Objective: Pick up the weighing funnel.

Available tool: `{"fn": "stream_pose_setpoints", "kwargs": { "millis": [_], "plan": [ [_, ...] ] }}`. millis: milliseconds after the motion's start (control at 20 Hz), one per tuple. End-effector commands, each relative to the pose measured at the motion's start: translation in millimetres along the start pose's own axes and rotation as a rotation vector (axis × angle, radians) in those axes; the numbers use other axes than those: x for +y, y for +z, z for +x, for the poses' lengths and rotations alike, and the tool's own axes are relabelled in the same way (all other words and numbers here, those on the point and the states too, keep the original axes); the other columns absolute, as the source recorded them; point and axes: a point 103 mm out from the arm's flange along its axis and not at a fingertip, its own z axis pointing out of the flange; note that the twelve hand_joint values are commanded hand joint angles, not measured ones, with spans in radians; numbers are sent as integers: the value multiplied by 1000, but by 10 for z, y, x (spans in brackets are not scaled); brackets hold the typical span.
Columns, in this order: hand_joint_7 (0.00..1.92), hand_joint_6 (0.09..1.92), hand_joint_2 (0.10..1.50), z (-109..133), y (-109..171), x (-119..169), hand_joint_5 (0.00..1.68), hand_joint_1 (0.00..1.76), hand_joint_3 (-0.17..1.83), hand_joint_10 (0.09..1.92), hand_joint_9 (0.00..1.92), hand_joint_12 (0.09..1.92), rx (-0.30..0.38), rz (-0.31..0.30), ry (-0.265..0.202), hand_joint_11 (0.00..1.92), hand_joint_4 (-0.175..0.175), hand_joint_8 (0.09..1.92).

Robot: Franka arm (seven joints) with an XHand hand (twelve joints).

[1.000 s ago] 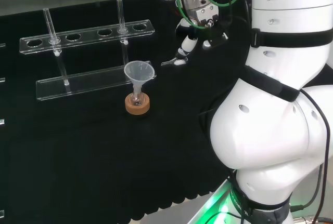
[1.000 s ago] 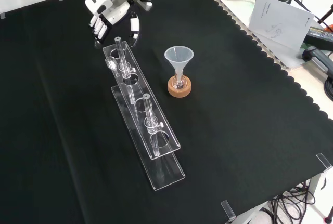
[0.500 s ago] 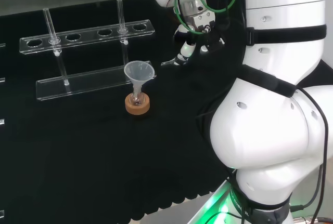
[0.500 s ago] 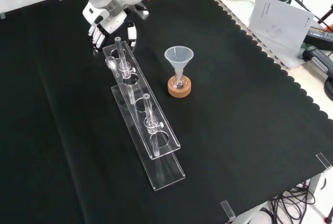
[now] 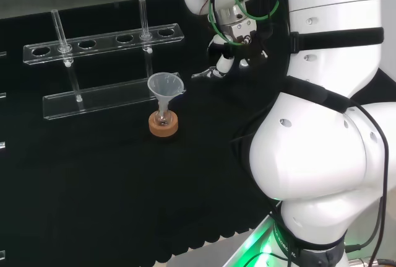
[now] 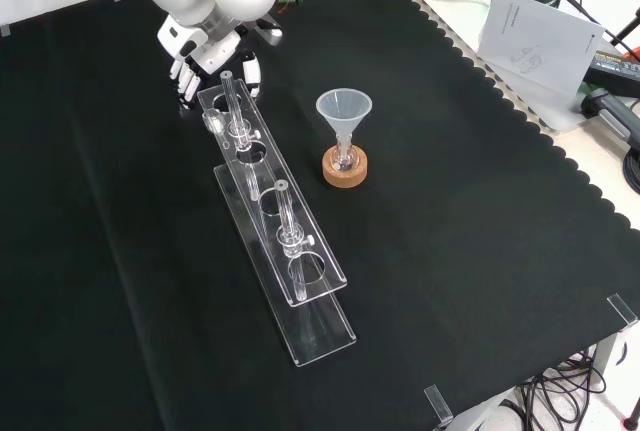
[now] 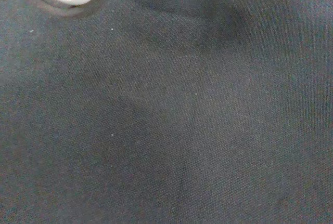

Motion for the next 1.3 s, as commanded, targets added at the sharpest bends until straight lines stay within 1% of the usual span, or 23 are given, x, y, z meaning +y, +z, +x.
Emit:
{"fn": "stream_pose_setpoints", "kwargs": {
  "millis": [50, 250, 500, 800, 1050, 1150, 1300],
  "plan": [
    [398, 91, 604, 14, 24, 48, 630, 839, 498, 542, 640, 1310, -14, -12, 3, 404, -15, 651],
    [428, 105, 606, 48, 39, 107, 656, 853, 504, 545, 660, 1308, -31, -24, 0, 414, -12, 659],
    [472, 139, 603, 45, 84, 169, 698, 868, 517, 533, 692, 1296, -53, -19, -1, 440, -5, 653],
    [484, 162, 606, 21, 127, 208, 720, 878, 522, 527, 702, 1291, -64, -25, 11, 452, -3, 650],
    [491, 180, 615, 17, 135, 258, 735, 888, 529, 524, 709, 1287, -79, -32, 12, 457, -2, 649],
    [494, 189, 619, 28, 135, 280, 744, 891, 532, 523, 712, 1286, -99, -36, 12, 460, -1, 649],
    [499, 203, 623, 38, 139, 311, 755, 893, 537, 522, 716, 1284, -109, -34, 15, 463, 0, 649]
  ]
}}
